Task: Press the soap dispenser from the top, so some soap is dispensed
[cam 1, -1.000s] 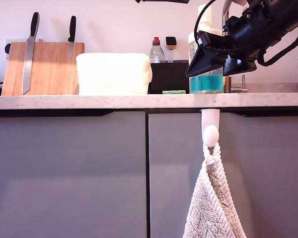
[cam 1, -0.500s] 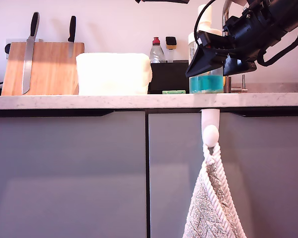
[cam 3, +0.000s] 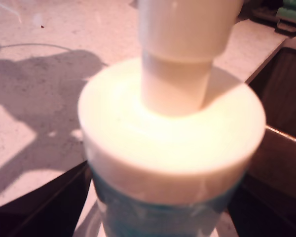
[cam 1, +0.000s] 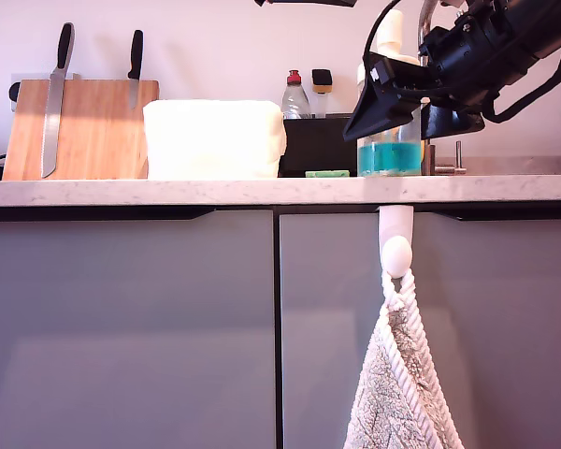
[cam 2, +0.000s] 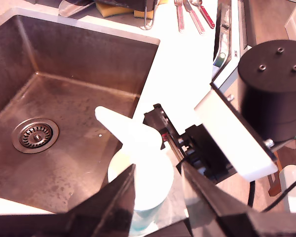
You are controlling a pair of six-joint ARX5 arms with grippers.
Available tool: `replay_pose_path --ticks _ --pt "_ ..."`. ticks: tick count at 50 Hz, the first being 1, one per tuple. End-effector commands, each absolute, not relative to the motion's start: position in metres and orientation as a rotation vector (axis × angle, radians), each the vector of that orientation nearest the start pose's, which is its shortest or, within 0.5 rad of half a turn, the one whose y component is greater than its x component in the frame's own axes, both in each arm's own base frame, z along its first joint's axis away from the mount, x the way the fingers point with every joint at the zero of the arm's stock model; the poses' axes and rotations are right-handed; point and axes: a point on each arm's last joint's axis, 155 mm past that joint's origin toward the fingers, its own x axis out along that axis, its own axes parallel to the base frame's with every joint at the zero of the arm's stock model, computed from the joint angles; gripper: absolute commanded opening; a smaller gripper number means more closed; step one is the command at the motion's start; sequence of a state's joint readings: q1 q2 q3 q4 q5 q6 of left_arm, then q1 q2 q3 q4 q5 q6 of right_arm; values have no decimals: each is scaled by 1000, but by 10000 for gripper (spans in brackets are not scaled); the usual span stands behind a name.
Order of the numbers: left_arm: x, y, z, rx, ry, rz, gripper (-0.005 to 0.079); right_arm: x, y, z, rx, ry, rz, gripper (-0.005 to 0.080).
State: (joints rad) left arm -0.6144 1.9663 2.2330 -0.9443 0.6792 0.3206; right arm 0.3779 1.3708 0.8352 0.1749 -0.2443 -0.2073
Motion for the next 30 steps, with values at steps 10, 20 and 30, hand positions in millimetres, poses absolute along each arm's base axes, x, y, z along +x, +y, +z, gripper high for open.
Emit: replay_pose_path --ticks 10,20,30 --pt "348 -389 331 240 533 -1349 258 382 204 215 -199 290 658 789" --pt "348 -389 331 240 533 -1349 258 372 199 224 -196 296 653 788" --pt "348 -389 331 241 532 -1349 258 357 193 229 -190 323 655 788"
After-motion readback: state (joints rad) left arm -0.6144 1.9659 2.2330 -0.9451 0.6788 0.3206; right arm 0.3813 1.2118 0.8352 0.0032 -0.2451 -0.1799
